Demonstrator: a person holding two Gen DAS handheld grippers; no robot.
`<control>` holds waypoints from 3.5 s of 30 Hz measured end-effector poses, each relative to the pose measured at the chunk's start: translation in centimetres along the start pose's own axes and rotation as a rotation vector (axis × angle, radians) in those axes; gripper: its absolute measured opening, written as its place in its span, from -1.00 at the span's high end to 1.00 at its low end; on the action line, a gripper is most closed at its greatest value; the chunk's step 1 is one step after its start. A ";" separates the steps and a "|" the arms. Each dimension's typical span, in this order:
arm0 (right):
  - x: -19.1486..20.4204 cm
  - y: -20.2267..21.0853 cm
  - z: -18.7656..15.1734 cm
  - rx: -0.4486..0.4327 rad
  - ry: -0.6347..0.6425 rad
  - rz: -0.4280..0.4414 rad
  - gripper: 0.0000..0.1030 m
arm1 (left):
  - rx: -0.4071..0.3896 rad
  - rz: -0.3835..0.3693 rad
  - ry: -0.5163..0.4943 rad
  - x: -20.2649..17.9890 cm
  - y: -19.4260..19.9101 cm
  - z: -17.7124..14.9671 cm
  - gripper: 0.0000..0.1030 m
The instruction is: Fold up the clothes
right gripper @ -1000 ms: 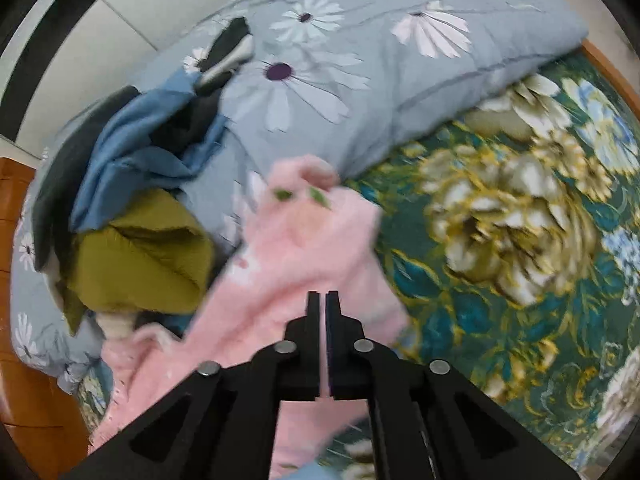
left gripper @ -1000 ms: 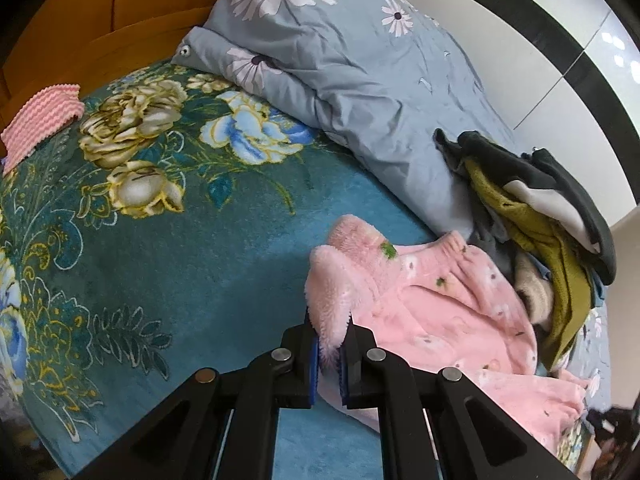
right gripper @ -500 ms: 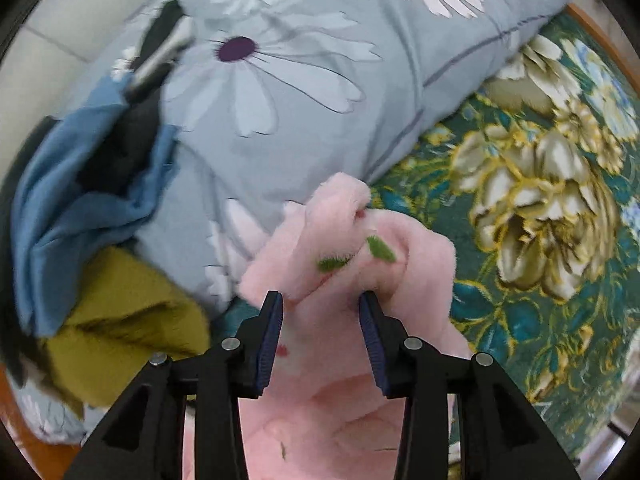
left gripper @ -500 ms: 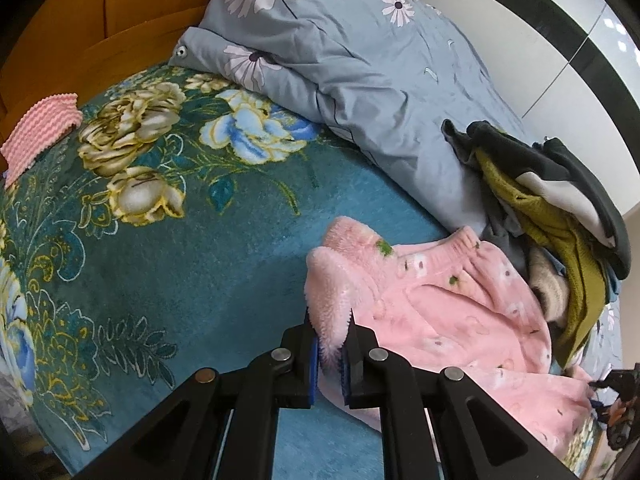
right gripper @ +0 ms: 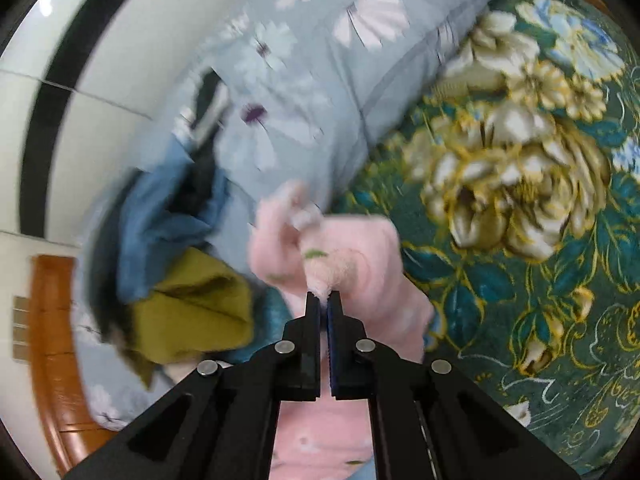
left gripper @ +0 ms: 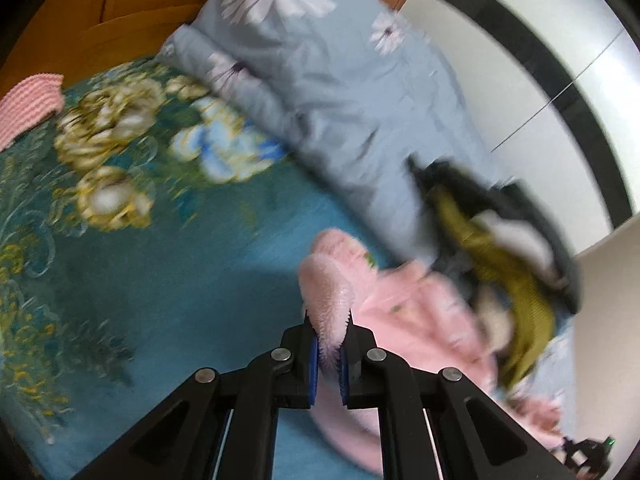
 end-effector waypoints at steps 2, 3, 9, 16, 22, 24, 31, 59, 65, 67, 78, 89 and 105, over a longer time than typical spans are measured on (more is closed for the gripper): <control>1.6 1.6 1.5 -0.038 0.007 0.049 0.95 | -0.039 -0.060 -0.002 -2.5 0.6 2.4 0.84; 2.3 2.4 2.2 -0.057 0.011 0.073 0.95 | -0.057 -0.097 -0.014 -4.3 0.9 4.0 0.85; 9.1 9.8 8.0 -0.225 0.091 0.216 0.96 | -0.251 -0.327 -0.096 -15.2 7.6 14.5 0.85; 10.1 18.4 7.8 -0.372 0.177 0.339 0.95 | -0.373 -0.356 -0.136 -12.5 13.5 14.2 0.84; -0.7 12.5 -0.5 -0.195 0.131 0.181 0.95 | -0.036 -0.059 -0.019 1.2 3.8 1.9 0.84; -6.1 8.6 -4.2 -0.094 0.080 0.081 0.95 | 0.057 0.026 0.070 6.2 1.6 -2.8 0.84; -19.7 2.1 -11.4 0.096 -0.194 -0.117 0.95 | 0.119 0.101 0.279 12.7 1.4 -8.6 0.84; -22.9 3.7 -7.1 -0.003 -0.151 -0.100 0.25 | 0.018 0.316 0.303 17.5 5.3 -3.4 0.36; -23.3 0.5 -4.6 0.003 -0.212 -0.099 0.25 | -0.034 0.307 0.308 17.5 8.8 -2.8 0.26; -23.3 -0.3 -4.3 0.011 -0.231 -0.101 0.31 | -0.044 0.296 0.310 17.1 9.3 -2.5 0.24; -25.0 7.1 -2.8 -0.154 -0.191 -0.111 0.94 | -0.015 0.210 0.223 12.6 7.0 -1.4 0.18; -27.4 7.4 -1.6 -0.135 -0.203 -0.181 0.95 | 0.103 0.177 0.094 7.0 -2.1 -0.3 0.14; -8.8 -11.5 4.1 0.041 0.086 -0.109 0.20 | 0.242 0.226 -0.212 -0.9 -18.3 3.0 -0.01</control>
Point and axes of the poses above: each gripper's, at about its wrist camera, not at the fingertips, and y roughly against the way its jaws point, x to its left, z to its top, the point moved 5 cm from there along -y, roughly the way its jaws point, and after that the axes turned 8 degrees about -x, right-handed, at the moved point
